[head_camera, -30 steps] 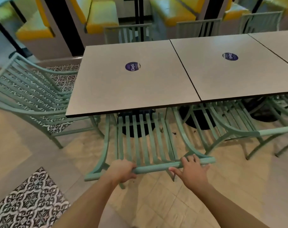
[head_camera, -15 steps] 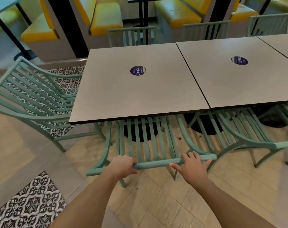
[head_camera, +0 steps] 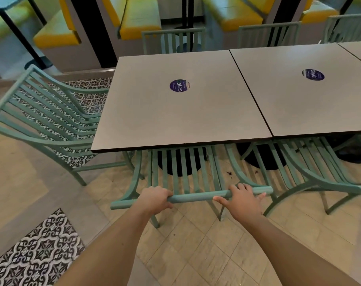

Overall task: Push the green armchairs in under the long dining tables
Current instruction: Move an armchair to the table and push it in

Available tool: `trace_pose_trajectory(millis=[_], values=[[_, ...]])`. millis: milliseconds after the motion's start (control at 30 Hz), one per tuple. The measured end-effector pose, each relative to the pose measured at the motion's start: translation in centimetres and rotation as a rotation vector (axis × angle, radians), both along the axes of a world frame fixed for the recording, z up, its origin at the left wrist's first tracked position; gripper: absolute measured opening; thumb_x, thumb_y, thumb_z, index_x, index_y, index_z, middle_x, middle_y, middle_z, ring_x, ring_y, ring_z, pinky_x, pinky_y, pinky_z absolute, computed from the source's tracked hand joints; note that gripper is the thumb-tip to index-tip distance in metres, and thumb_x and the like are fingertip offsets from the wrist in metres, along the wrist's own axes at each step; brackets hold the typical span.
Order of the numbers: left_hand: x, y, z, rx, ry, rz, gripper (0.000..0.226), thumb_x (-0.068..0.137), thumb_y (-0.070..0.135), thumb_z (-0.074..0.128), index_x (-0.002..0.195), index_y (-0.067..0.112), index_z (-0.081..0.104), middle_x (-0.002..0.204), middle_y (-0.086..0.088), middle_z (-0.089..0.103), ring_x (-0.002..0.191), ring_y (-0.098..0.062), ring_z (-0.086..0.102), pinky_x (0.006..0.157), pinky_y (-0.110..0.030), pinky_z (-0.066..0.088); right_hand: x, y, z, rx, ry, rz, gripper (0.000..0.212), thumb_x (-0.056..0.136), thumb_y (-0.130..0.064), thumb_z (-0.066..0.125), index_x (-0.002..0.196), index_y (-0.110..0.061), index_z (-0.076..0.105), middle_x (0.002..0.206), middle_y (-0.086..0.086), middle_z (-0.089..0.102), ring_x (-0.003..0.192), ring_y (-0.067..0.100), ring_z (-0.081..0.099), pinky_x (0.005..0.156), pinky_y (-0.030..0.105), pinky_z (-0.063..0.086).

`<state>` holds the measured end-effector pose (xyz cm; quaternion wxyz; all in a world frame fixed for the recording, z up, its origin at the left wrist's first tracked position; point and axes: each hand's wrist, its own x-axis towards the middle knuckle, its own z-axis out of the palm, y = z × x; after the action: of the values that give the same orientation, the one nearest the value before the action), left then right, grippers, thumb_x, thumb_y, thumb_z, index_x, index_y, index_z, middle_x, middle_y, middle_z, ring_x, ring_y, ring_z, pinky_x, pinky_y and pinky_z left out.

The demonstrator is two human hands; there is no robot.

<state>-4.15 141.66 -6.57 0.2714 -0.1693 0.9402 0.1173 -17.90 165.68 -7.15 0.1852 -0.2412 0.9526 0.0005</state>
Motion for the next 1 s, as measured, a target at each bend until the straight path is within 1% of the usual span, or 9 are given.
trace_pose_trajectory(millis=[167, 267, 333, 400, 467, 533, 633, 800, 1000], values=[[1.1, 0.3, -0.3, -0.013, 0.076, 0.089, 0.032, 0.092, 0.052, 0.054, 0.114, 0.031, 0.061, 0.096, 0.009, 0.063, 0.088, -0.012, 0.060, 0.087, -0.036, 0.052, 0.2, 0.1, -0.2, 0.015, 0.024, -0.001, 0.082, 0.077, -0.084, 0.023, 0.131, -0.028, 0.049, 0.133, -0.001, 0.049, 0.134, 0.021, 0.034, 0.108, 0.072, 0.013], [4.2, 1.4, -2.2, -0.177, 0.335, 0.269, 0.049, 0.088, 0.064, 0.051, 0.122, 0.029, 0.059, 0.120, 0.009, 0.059, 0.117, -0.016, 0.052, 0.114, -0.045, 0.031, 0.9, 0.6, -1.0, -0.221, 0.127, -0.105, 0.072, 0.083, -0.074, 0.040, 0.133, -0.023, 0.048, 0.141, 0.003, 0.043, 0.137, 0.024, 0.032, 0.111, 0.063, 0.017], [6.5, 1.7, -2.7, -0.207, 0.596, 0.630, 0.057, 0.087, 0.060, 0.054, 0.129, 0.021, 0.054, 0.132, -0.001, 0.054, 0.123, -0.022, 0.048, 0.110, -0.048, 0.035, 1.3, 1.2, -1.0, -0.546, 0.192, -0.403, 0.074, 0.083, -0.062, 0.055, 0.140, -0.018, 0.039, 0.149, 0.008, 0.035, 0.138, 0.027, 0.032, 0.111, 0.055, 0.029], [8.0, 0.9, -2.6, -0.055, 0.720, 1.199, 0.064, 0.088, 0.052, 0.057, 0.137, 0.012, 0.044, 0.136, -0.013, 0.048, 0.120, -0.029, 0.049, 0.099, -0.051, 0.046, 0.4, 2.0, -0.9, -0.863, 0.070, -0.847, 0.083, 0.083, -0.052, 0.064, 0.147, -0.014, 0.028, 0.151, 0.012, 0.032, 0.137, 0.030, 0.035, 0.107, 0.053, 0.037], [8.2, -0.3, -2.4, 0.291, 0.716, 1.749, 0.068, 0.090, 0.040, 0.064, 0.142, 0.008, 0.035, 0.141, -0.020, 0.043, 0.120, -0.039, 0.051, 0.095, -0.055, 0.049, -1.5, 2.6, -0.8, -1.056, -0.152, -1.270, 0.086, 0.083, -0.043, 0.070, 0.149, -0.014, 0.023, 0.150, 0.013, 0.035, 0.132, 0.035, 0.041, 0.106, 0.052, 0.039], [7.6, -1.3, -2.4, 0.726, 0.764, 2.037, 0.059, 0.092, 0.029, 0.065, 0.140, 0.010, 0.036, 0.132, -0.020, 0.049, 0.109, -0.041, 0.057, 0.085, -0.055, 0.054, -2.9, 2.8, -0.8, -1.135, -0.406, -1.486, 0.079, 0.085, -0.037, 0.069, 0.147, -0.014, 0.027, 0.144, 0.015, 0.042, 0.126, 0.038, 0.047, 0.101, 0.051, 0.044], [6.4, -2.5, -2.9, 1.078, 0.819, 2.121, 0.047, 0.095, 0.012, 0.059, 0.137, 0.012, 0.037, 0.122, -0.021, 0.052, 0.096, -0.041, 0.062, 0.071, -0.055, 0.057, -3.9, 2.3, -1.3, -1.215, -0.598, -1.524, 0.062, 0.089, -0.021, 0.066, 0.142, -0.014, 0.035, 0.133, 0.018, 0.052, 0.118, 0.034, 0.054, 0.093, 0.052, 0.050], [6.5, -3.9, -4.0, 1.101, 0.786, 2.158, 0.050, 0.094, 0.005, 0.059, 0.137, 0.013, 0.036, 0.126, -0.026, 0.050, 0.101, -0.048, 0.060, 0.046, -0.052, 0.056, -4.0, 1.6, -1.4, -1.244, -0.625, -1.565, 0.055, 0.089, -0.017, 0.066, 0.138, -0.010, 0.042, 0.128, 0.018, 0.056, 0.115, 0.032, 0.056, 0.090, 0.051, 0.053], [6.8, -4.3, -4.2, 1.072, 0.783, 2.146, 0.051, 0.093, 0.005, 0.059, 0.138, 0.015, 0.036, 0.127, -0.027, 0.051, 0.096, -0.047, 0.061, 0.048, -0.052, 0.056, -3.3, 1.0, -0.5, -1.290, -0.641, -1.556, 0.048, 0.093, -0.011, 0.060, 0.136, -0.005, 0.040, 0.125, 0.023, 0.055, 0.116, 0.037, 0.055, 0.091, 0.051, 0.052]])
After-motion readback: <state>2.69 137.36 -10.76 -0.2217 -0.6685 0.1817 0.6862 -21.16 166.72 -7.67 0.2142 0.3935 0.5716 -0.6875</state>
